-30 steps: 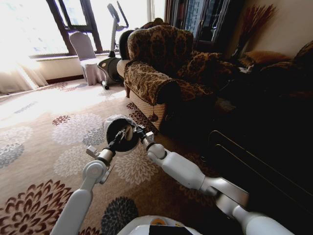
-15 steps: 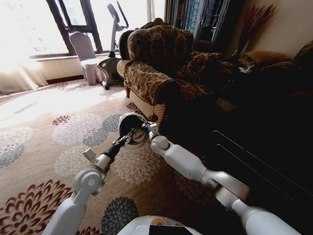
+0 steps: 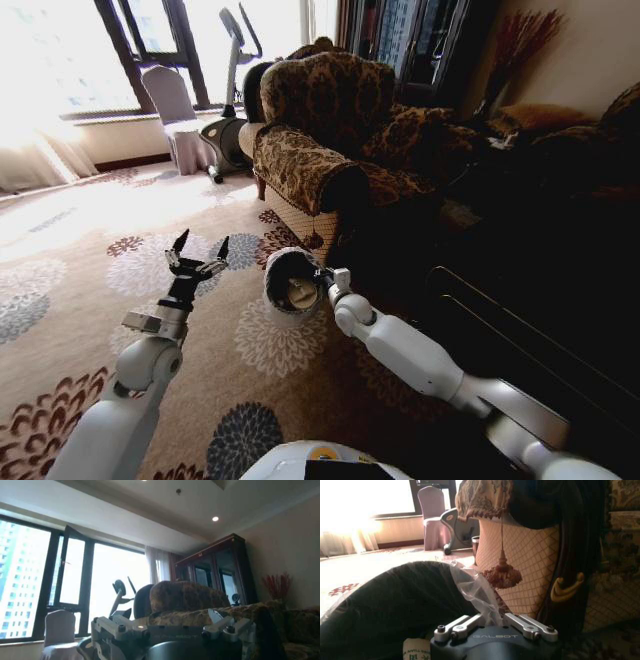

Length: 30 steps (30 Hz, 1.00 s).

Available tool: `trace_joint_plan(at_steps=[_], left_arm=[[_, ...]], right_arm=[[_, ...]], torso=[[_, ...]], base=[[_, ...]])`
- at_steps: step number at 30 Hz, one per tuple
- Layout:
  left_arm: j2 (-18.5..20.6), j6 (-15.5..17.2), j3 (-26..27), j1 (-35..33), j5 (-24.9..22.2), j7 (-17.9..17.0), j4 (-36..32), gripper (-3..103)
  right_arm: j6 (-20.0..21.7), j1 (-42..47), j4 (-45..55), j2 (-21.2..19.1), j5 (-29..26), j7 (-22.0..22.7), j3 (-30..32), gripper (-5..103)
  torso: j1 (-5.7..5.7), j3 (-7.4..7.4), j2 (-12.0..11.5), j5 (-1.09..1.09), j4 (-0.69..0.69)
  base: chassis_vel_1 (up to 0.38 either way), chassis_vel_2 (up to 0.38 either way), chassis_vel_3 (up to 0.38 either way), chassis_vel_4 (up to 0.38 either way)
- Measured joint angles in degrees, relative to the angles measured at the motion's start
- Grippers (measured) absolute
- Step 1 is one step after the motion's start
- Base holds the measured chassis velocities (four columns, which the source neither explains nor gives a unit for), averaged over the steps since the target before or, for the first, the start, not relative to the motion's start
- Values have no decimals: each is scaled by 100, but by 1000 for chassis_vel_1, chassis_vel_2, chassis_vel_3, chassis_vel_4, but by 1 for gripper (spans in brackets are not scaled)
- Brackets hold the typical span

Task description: Pick up the trash from the ground and place it into the trash bin.

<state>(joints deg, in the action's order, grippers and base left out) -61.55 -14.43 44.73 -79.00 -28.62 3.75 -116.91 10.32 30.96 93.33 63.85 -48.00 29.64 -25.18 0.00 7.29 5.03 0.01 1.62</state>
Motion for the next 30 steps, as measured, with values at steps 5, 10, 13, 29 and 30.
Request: trace_joint_plan(at_steps=[5, 10, 13, 29, 30], left_arm=[[-223, -53, 37, -224, 2, -4, 64, 100], [-349, -54, -14, -332, 12, -9, 19, 100], [-346, -47, -15, -369, 5, -58, -2, 100], [-483, 245, -50, -465, -156, -315, -107, 100], [-483, 245, -50, -465, -156, -315, -107, 100]], right_arm=[[-27, 525, 518, -265, 276, -18, 405, 0], [-26, 961, 914, -359, 444, -43, 681, 0], [-39, 1286, 1127, -407, 557, -81, 849, 0], [-161, 2187, 1842, -685, 833, -199, 1479, 0], [-161, 2187, 1842, -685, 833, -199, 1479, 0]], torso=[[0, 0, 0, 0, -1], [0, 0, 0, 1, 0], [0, 0, 0, 1, 0], [-2, -5, 1, 0, 1], [-2, -5, 1, 0, 1]], base=[[0, 0, 0, 0], [0, 0, 0, 0], [62, -64, -71, 74], [193, -187, -201, 200], [166, -125, -145, 171]])
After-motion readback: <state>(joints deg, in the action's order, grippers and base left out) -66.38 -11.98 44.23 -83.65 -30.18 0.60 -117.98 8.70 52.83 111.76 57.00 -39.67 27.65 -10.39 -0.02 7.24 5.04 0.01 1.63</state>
